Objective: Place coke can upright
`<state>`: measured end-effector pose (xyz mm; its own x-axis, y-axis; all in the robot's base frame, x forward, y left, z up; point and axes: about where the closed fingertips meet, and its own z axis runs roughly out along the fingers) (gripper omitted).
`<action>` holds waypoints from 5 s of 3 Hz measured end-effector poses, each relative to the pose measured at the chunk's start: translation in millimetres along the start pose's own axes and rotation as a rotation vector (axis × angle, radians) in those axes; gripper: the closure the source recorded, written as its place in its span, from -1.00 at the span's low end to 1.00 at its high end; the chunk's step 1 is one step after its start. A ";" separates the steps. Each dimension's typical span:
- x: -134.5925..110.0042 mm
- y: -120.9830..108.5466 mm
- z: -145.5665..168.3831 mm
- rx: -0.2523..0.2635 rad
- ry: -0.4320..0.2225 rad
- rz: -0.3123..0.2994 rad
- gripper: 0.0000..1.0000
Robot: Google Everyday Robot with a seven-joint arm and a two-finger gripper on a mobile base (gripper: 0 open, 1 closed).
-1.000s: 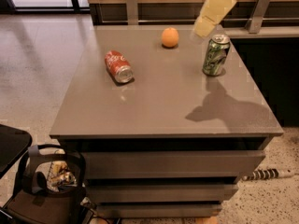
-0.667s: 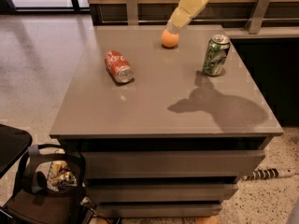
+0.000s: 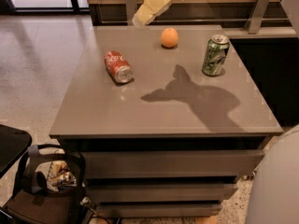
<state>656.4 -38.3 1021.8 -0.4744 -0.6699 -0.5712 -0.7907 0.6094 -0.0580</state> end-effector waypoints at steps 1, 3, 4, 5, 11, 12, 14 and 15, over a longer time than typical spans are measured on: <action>0.0 0.0 0.1 0.000 0.000 0.000 -1.00; -31.1 8.1 42.4 0.012 0.089 -0.014 -1.00; -49.6 19.5 71.3 0.039 0.154 -0.012 -1.00; -53.1 27.8 96.6 0.047 0.211 0.008 -1.00; -33.8 54.9 210.3 0.001 0.405 0.243 -1.00; -35.3 57.0 211.6 0.016 0.428 0.242 -1.00; -28.8 57.2 207.3 0.028 0.466 0.246 -1.00; -24.7 57.3 209.4 0.018 0.479 0.248 -1.00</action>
Offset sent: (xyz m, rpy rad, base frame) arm 0.0282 0.0421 -0.0035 -0.0699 0.0255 0.0184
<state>703.9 102.0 861.1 -0.7725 -0.6210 -0.1326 -0.6279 0.7781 0.0145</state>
